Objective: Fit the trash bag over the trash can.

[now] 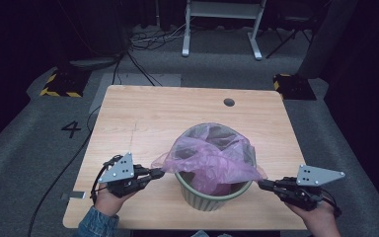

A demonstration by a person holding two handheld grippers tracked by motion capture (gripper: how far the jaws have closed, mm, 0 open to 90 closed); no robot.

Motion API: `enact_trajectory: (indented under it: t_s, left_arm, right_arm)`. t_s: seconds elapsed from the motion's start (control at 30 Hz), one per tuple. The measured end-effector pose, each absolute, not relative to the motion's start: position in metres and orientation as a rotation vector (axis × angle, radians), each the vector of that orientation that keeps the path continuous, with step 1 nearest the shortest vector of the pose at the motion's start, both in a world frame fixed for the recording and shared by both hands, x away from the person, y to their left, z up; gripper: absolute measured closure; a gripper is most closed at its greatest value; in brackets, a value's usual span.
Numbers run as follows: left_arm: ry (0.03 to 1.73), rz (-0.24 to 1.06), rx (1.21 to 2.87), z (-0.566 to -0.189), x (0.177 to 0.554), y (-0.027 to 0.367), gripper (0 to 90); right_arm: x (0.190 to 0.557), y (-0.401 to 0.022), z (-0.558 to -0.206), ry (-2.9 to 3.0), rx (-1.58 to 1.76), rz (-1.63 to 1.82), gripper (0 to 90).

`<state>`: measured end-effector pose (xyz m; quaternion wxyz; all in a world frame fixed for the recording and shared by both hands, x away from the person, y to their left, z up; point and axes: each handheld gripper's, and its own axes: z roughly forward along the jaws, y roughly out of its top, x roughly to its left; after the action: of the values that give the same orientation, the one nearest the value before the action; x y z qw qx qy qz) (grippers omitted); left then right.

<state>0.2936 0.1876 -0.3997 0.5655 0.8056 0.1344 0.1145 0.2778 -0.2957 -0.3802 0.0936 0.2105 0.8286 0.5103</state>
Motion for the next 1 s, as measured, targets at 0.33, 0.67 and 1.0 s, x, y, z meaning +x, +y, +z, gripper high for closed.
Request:
enact_trajectory:
  t_s: [0.33, 0.67, 1.0]
  left_arm:
    - [0.231, 0.147, 1.962, -0.41, 0.281, 0.183, 90.0]
    - [0.23, 0.12, 2.049, -0.42, 0.288, 0.173, 89.9]
    - [0.333, 0.109, 2.15, -0.446, 0.299, 0.177, 89.9]
  right_arm:
    - [0.269, -0.29, -0.401, 2.57, 0.601, 1.489, 89.9]
    - [0.267, -0.287, -0.416, 2.619, 0.593, 1.486, 89.6]
    - [0.273, -0.291, -0.445, 2.656, 0.725, 1.322, 89.5]
